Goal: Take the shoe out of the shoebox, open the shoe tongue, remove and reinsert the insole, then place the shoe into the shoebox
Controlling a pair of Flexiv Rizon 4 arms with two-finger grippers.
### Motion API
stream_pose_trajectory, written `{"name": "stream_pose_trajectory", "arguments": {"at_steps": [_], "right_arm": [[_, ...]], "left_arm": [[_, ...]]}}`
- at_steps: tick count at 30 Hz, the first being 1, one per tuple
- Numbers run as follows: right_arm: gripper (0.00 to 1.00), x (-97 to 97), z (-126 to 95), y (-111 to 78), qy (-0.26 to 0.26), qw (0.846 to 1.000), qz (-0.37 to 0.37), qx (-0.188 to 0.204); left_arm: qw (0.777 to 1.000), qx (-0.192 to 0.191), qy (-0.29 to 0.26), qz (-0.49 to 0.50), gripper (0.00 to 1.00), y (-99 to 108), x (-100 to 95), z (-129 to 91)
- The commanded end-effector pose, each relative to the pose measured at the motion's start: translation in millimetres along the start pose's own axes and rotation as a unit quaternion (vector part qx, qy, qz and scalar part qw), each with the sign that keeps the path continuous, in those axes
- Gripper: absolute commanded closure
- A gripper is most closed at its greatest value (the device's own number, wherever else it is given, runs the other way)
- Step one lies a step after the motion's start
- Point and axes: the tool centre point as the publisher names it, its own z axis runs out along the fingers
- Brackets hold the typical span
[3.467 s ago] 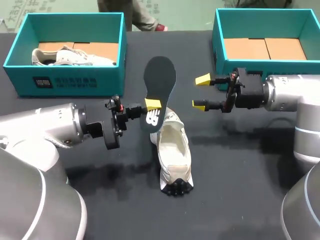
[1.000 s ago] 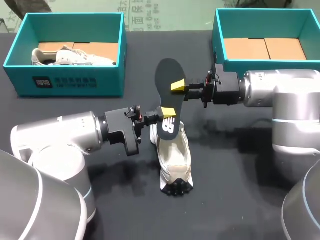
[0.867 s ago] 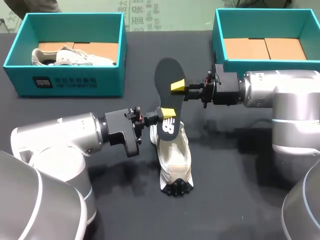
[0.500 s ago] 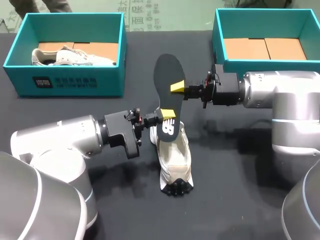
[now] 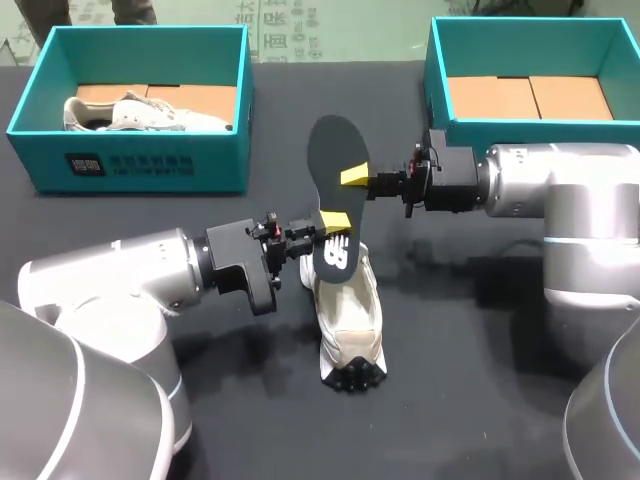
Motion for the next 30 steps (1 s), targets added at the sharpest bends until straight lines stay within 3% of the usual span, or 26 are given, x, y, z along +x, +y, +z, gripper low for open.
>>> {"name": "stream_pose_trajectory", "arguments": {"at_steps": [1, 8, 12, 26, 30], "right_arm": [[1.00, -2.9, -1.5, 0.2, 0.000, 1.000, 0.002, 0.003], [1.00, -5.6, -4.6, -2.4, 0.000, 1.000, 0.006, 0.005], [1.00, -6.1, -4.5, -5.3, 0.000, 1.000, 0.014, 0.011], [1.00, -7.7, -4.4, -6.0, 0.004, 1.000, 0.026, 0.014], [1.00, -7.7, -4.4, -6.0, 0.004, 1.000, 0.026, 0.014]], "left_arm": [[1.000, 0.016, 0.004, -0.004, 0.00, 4.1, -11.4, -28.2], [0.995, 0.082, 0.061, -0.012, 0.00, 24.9, -26.7, -65.3], [0.984, 0.152, 0.080, 0.043, 0.00, 42.0, -46.8, -86.6], [0.984, 0.152, 0.080, 0.043, 0.00, 42.0, -46.8, -86.6], [0.974, 0.139, 0.178, 0.027, 0.00, 70.3, -61.9, -78.2]]}}
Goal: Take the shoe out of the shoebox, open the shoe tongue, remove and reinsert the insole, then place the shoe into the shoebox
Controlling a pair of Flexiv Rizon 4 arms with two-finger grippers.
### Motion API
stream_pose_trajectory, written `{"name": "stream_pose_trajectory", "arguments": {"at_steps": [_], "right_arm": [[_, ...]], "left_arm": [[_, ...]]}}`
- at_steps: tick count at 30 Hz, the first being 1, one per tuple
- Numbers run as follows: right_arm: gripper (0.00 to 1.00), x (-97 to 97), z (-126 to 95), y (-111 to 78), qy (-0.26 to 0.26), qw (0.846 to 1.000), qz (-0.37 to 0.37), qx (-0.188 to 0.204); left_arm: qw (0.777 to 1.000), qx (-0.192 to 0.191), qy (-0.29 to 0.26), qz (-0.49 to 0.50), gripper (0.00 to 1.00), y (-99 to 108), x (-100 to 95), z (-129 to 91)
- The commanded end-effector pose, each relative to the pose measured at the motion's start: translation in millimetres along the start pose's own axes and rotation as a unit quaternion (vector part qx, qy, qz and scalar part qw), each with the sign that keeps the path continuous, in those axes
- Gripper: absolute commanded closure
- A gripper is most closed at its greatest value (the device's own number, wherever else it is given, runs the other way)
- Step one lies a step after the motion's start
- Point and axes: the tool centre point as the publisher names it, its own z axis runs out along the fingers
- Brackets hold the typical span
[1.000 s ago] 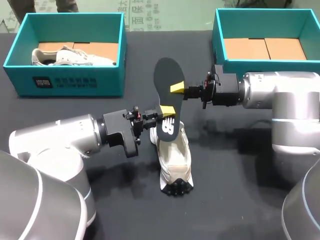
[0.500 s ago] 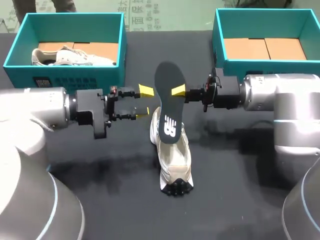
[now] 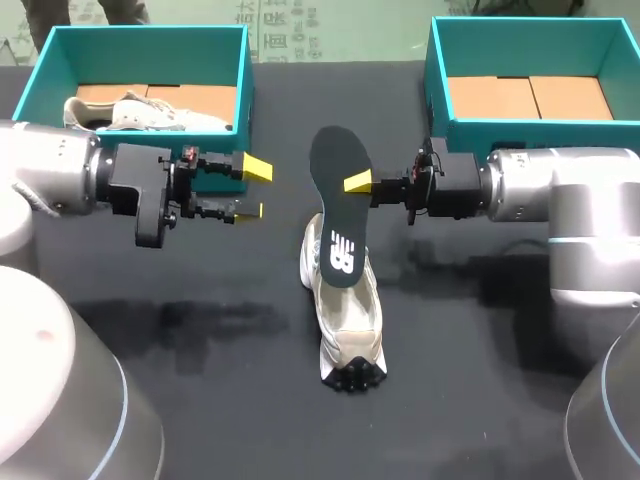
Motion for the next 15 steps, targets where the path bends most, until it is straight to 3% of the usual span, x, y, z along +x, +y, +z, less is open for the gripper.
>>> {"name": "stream_pose_trajectory", "arguments": {"at_steps": [1, 2, 15], "right_arm": [[1.00, -0.2, 0.4, -0.4, -0.001, 1.000, 0.000, 0.001], [1.00, -0.2, 0.4, -0.4, -0.001, 1.000, 0.000, 0.001], [1.00, -0.2, 0.4, -0.4, -0.001, 1.000, 0.000, 0.001]], "left_arm": [[0.991, 0.013, 0.134, -0.017, 0.00, 29.4, -20.0, 3.8], [0.985, 0.005, 0.171, 0.007, 0.00, 37.6, -25.8, 1.9], [0.985, 0.005, 0.171, 0.007, 0.00, 37.6, -25.8, 1.9]]}}
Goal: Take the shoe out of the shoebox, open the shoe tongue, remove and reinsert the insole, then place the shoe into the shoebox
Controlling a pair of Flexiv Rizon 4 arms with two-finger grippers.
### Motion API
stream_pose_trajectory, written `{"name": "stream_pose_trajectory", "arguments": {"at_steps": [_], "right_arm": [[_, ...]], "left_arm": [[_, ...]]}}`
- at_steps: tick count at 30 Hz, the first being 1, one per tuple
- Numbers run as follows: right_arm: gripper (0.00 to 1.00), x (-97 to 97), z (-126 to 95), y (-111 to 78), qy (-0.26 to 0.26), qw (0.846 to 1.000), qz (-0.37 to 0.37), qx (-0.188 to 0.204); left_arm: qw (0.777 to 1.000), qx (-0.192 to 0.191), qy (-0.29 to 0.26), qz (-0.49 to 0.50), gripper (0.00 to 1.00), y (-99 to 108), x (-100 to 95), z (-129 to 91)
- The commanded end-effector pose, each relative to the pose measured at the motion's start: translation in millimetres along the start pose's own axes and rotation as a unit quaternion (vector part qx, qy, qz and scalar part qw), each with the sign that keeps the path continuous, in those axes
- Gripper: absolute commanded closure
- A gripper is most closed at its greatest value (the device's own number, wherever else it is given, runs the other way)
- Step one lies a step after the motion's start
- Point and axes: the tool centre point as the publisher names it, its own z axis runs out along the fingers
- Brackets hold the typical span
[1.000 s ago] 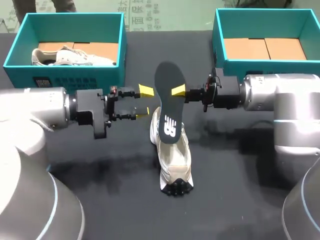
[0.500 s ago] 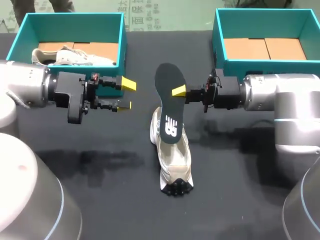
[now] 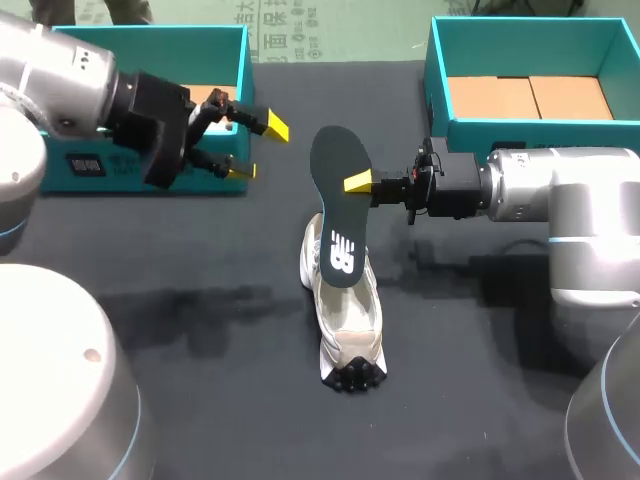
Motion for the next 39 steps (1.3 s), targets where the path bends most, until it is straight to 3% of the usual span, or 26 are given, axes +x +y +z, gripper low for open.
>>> {"name": "stream_pose_trajectory", "arguments": {"at_steps": [1, 3, 9, 11, 23, 31, 39], "right_arm": [[1.00, -0.2, 0.5, -0.3, -0.001, 1.000, 0.000, 0.000], [1.00, -0.2, 0.5, -0.3, -0.001, 1.000, 0.000, 0.000], [1.00, -0.2, 0.5, -0.3, -0.001, 1.000, 0.000, 0.000], [1.00, -0.2, 0.5, -0.3, -0.001, 1.000, 0.000, 0.000], [1.00, -0.2, 0.5, -0.3, -0.001, 1.000, 0.000, 0.000], [1.00, -0.2, 0.5, -0.3, -0.001, 1.000, 0.000, 0.000], [1.00, -0.2, 0.5, -0.3, -0.001, 1.000, 0.000, 0.000]], "left_arm": [[1.000, 0.000, 0.010, 0.000, 0.00, -0.8, -0.8, -0.6], [1.000, 0.000, 0.011, -0.003, 0.00, 2.5, -2.7, 0.0], [0.995, 0.038, 0.081, 0.034, 0.00, 26.3, -31.8, 2.3], [0.984, 0.043, 0.164, 0.048, 0.00, 35.4, -40.1, 5.8], [0.984, 0.043, 0.164, 0.048, 0.00, 35.4, -40.1, 5.8], [0.963, 0.072, 0.256, 0.043, 0.00, 67.1, -60.8, 22.7], [0.941, 0.099, 0.320, 0.041, 0.00, 78.0, -80.3, 35.5]]}}
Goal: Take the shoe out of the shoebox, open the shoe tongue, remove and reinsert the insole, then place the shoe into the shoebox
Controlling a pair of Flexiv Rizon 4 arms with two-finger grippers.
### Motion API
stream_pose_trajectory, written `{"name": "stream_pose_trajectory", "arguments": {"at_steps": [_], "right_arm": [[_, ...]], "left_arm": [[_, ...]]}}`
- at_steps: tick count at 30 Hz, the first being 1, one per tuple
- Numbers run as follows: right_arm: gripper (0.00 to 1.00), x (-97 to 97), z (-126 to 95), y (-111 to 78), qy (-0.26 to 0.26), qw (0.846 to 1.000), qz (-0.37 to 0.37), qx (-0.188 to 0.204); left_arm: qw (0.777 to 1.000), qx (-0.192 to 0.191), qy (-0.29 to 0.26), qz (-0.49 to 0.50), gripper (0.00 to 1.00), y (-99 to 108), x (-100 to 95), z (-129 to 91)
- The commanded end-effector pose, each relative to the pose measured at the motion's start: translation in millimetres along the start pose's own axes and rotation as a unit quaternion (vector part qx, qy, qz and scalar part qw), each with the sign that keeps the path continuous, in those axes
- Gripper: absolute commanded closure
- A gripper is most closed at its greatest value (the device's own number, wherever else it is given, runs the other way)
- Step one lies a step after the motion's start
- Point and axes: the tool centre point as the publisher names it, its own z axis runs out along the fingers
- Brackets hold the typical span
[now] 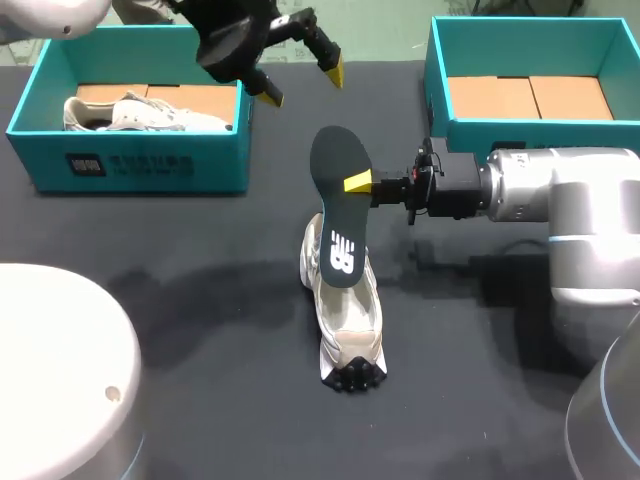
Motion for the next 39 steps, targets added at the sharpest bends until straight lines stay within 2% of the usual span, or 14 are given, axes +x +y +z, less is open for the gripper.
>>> {"name": "stream_pose_trajectory", "arguments": {"at_steps": [1, 9, 17, 30, 39], "right_arm": [[1.00, 0.1, 0.1, -0.5, -0.001, 1.000, 0.000, 0.000], [1.00, 0.1, 0.1, -0.5, -0.001, 1.000, 0.000, 0.000], [1.00, 0.1, 0.1, -0.5, -0.001, 1.000, 0.000, 0.000], [1.00, 0.1, 0.1, -0.5, -0.001, 1.000, 0.000, 0.000], [1.00, 0.1, 0.1, -0.5, -0.001, 1.000, 0.000, 0.000]], "left_arm": [[0.994, 0.044, 0.103, -0.003, 0.00, 19.6, -15.8, 5.3], [0.982, 0.077, 0.169, -0.030, 0.00, 20.5, -26.5, 19.5], [0.968, 0.082, 0.235, -0.043, 0.00, 20.6, -36.6, 35.8], [0.954, 0.097, 0.278, -0.049, 0.00, 25.7, -43.5, 58.1], [0.958, 0.110, 0.261, -0.056, 0.00, 23.0, -35.8, 62.0]]}}
